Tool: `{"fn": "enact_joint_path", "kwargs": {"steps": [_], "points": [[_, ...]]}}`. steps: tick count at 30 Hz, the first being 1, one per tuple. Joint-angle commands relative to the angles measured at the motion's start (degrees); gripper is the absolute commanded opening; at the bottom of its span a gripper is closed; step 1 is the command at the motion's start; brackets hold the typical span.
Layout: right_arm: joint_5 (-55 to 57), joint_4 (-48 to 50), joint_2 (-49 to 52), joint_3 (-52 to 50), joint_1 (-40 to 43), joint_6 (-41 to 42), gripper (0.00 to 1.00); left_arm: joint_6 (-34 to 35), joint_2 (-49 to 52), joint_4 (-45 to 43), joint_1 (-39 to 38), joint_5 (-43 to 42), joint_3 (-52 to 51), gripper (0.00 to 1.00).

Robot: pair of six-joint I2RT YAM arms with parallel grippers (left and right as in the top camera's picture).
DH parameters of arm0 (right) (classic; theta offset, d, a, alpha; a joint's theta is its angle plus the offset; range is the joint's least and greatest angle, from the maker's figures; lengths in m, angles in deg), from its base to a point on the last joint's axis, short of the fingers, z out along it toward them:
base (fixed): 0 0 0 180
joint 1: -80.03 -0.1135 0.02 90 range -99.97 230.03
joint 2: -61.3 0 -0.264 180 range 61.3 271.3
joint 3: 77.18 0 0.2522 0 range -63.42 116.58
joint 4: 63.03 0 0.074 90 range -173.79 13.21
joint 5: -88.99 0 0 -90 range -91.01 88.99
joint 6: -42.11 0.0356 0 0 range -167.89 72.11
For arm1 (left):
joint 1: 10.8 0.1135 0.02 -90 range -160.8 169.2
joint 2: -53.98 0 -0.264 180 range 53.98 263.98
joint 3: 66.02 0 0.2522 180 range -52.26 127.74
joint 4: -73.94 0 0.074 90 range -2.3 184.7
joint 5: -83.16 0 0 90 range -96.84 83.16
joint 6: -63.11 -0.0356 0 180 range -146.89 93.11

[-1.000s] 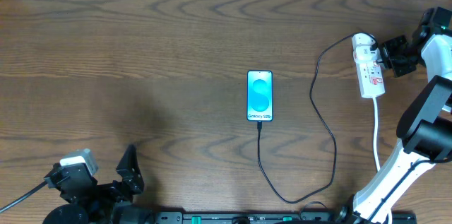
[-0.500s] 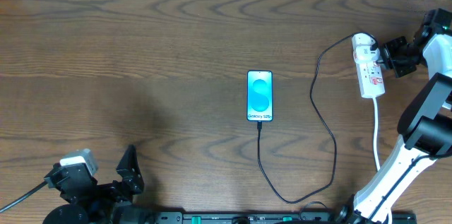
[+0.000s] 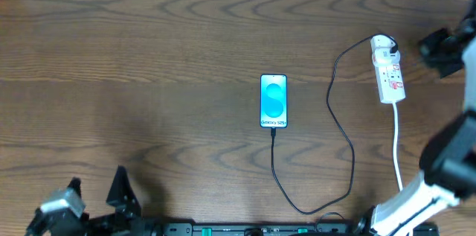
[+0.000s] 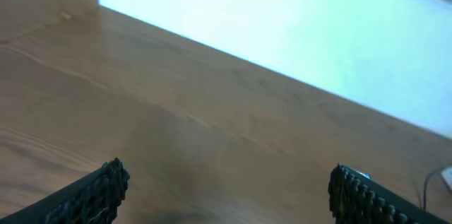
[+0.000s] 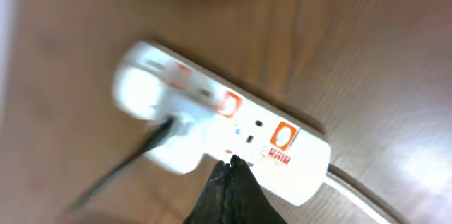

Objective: Plug charger to phone and switch on socket

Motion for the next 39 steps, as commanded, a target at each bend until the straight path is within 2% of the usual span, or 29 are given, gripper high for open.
{"fn": "enact_joint_path", "kwargs": {"steps": [1,5,12,17,39], "points": [[5.9,0.8,-6.5,0.6,-0.1,-1.2,0.01,0.3,-0.8,1.2,1.2,0.7,0.6,0.93],[3.4,-1.2,-4.6,0.5,-0.4,-0.4,0.01,0.3,-0.9,3.2,1.2,0.7,0.5,0.93],[0.0,-1.1,6.4,0.5,-1.1,-0.4,0.01,0.4,-0.9,10.7,1.2,0.7,0.5,0.93],[-6.2,0.9,12.1,0.5,-1.2,-0.4,0.01,0.3,-0.9,10.5,1.2,0.7,0.5,0.93],[-6.9,5.6,15.0,0.5,-3.1,3.4,0.01,0.3,-0.9,10.5,1.2,0.7,0.5,0.93]]}}
